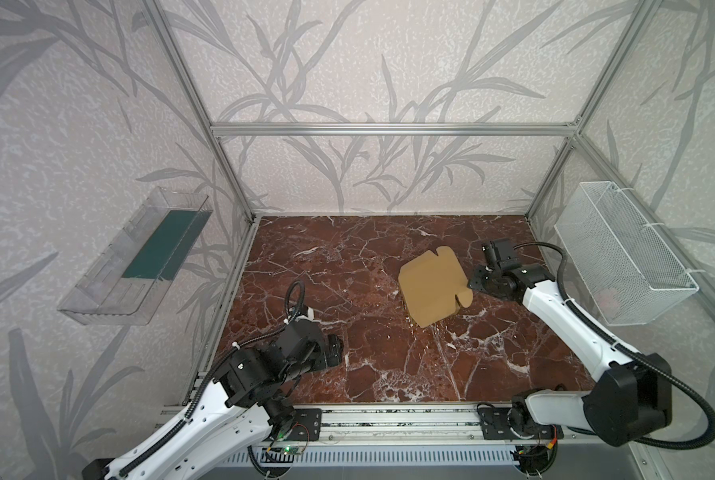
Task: Fold the paper box
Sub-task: 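Move the right gripper back toward the box edge nearest the robot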
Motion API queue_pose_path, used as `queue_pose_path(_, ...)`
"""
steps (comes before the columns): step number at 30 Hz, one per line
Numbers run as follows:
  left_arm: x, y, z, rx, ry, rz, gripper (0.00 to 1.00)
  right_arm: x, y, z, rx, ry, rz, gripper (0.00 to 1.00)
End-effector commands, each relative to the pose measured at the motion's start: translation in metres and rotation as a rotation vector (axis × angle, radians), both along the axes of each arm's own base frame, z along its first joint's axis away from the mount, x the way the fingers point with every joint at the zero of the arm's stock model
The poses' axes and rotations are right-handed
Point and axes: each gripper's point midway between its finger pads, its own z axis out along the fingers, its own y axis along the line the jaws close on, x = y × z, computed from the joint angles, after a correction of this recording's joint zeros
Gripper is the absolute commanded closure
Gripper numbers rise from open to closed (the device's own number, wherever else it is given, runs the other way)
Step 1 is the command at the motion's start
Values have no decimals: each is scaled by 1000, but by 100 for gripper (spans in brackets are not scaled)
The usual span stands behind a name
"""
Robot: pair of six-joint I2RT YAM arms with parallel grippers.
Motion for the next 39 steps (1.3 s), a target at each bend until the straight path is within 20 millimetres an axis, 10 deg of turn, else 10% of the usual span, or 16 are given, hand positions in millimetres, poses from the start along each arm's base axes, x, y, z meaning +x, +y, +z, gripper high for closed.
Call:
queue_pose_path(1, -2, -2, -11, -7, 28, 10, 1, 8, 7, -2, 40, -20, 30, 38)
queue_pose_path(11, -3, -8, -26, -21, 58, 10, 1, 8, -13, -42, 154, 35, -65, 37)
queue_pose_path(24, -2, -5, -34, -8, 57, 41, 1, -10, 12, -105, 317, 129, -91, 38)
queue_pose_path(39, 2, 35, -18, 33, 1, 262, 1, -49, 107, -107, 386, 95, 83, 38)
